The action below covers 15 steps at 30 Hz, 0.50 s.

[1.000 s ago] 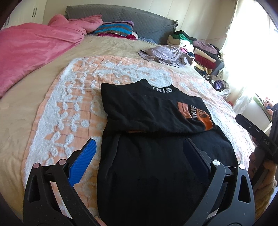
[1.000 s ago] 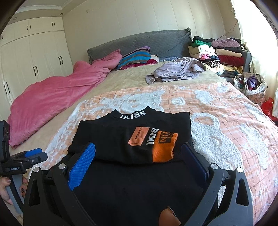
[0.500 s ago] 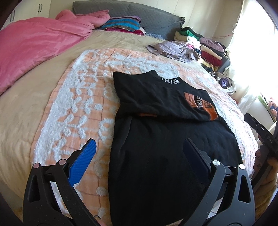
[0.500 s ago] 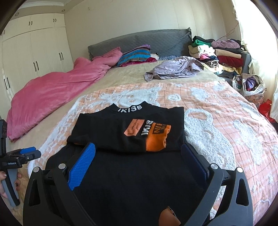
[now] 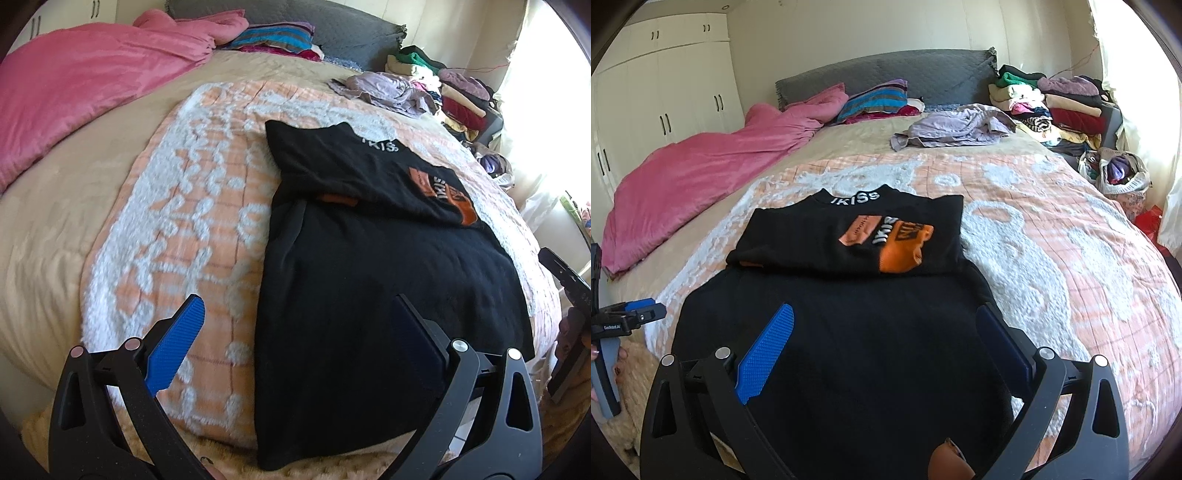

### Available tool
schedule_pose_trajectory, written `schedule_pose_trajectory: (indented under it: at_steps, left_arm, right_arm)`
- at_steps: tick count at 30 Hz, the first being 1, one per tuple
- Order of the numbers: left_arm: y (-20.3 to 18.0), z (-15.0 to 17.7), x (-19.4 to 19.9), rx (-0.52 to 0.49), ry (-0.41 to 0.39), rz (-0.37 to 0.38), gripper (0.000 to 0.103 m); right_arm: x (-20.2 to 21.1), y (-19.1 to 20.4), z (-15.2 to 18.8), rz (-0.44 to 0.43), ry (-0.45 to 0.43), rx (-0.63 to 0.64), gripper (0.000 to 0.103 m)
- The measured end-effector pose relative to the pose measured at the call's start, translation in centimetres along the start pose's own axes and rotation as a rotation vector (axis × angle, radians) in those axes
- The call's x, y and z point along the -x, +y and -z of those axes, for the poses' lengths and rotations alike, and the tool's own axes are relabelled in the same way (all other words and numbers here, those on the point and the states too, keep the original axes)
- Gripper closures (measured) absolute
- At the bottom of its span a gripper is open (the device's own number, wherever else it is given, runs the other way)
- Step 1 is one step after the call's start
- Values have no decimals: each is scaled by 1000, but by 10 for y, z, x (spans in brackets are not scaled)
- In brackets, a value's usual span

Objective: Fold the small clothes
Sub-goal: 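Lower both open tools to the shirt hem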

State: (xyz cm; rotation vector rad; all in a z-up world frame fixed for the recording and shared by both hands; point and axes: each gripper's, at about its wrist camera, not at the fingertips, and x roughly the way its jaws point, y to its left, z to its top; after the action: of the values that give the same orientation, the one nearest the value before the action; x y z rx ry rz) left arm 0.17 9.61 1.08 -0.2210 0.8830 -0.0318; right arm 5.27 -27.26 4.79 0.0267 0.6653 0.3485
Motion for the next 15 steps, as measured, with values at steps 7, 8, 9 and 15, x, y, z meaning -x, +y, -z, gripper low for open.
schedule_pose_trajectory:
  at_steps: [7, 8, 9, 15]
  left_arm:
    - [6, 17, 1, 11, 39, 0, 10]
    - [7, 19, 1, 13, 42, 1, 10]
    - [8, 23, 1, 16, 47, 2, 10]
    - [14, 39, 4, 26, 79, 36, 10]
  right_arm:
    - [6, -8, 12, 14, 19, -5, 5]
    - [6, -9, 13, 16, 21, -4, 5]
    - [7, -10, 14, 19, 22, -3, 5]
    - [11, -14, 24, 26, 38, -5, 5]
